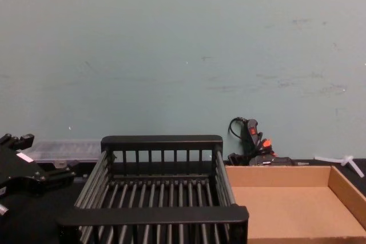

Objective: Pick up the white tape and place it into the black box , Pick up the silver tape and place it into the brown box.

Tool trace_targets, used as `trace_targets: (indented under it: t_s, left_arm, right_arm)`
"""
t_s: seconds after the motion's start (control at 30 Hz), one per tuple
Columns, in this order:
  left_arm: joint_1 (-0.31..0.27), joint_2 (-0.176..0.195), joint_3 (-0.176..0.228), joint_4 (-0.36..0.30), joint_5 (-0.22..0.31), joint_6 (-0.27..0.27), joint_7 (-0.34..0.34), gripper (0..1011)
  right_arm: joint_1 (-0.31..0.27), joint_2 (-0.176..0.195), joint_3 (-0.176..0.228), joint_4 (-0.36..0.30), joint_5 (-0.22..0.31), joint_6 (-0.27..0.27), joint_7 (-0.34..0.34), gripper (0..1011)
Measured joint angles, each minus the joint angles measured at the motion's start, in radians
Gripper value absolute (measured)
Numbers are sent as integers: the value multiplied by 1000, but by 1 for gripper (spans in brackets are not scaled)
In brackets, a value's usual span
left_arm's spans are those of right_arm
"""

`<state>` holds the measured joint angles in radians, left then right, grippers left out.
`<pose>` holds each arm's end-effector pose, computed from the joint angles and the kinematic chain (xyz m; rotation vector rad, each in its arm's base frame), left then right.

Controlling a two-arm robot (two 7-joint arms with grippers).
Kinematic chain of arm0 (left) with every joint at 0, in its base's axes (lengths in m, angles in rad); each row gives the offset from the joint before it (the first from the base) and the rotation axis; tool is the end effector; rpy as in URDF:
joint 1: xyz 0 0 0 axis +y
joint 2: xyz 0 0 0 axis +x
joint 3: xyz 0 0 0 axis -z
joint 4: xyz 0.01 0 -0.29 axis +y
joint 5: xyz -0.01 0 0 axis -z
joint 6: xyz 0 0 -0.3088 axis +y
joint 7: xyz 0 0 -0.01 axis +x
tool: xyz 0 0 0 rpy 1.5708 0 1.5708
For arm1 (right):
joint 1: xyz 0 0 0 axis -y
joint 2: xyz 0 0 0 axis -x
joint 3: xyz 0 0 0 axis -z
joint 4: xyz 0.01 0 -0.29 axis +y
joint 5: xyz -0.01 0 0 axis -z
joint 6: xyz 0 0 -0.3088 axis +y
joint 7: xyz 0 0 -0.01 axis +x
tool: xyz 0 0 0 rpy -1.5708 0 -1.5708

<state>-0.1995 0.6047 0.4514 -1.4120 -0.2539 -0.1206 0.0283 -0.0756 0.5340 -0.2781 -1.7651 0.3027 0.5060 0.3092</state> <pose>0.3581 0.0827 -0.3023 0.3044 -0.2851 1.2479 0.2914 -0.0458 -0.2780 -0.5386 0.2611 -0.9411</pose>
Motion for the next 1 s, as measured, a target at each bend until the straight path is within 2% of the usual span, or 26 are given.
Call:
trace_targets:
  t_s: [0.33,0.47,0.77,0.83,0.93,0.97,1.0]
  left_arm:
    - [0,0,0,0,0,0,0,1001]
    - [0,0,0,0,0,0,0,1001]
    - [0,0,0,0,0,0,0,1002]
    - [0,0,0,0,0,0,0,1001]
    - [0,0,0,0,0,0,0,1001]
    - [0,0,0,0,0,0,0,1002]
    - [0,0,0,0,0,0,0,1002]
  right_arm:
    - [-1,0,0,-1,1,0,0,1003]
    - [-1,1,0,-1,2,0,-1,944]
    - [-1,1,0,-1,3,-1,-1,710]
    - [-1,1,0,-1,4,-1,-1,611]
    - [-1,1,0,-1,4,-1,-1,568]
    - [-1,1,0,-1,4,-1,-1,484]
    - [-1,1,0,-1,4,-1,-1,466]
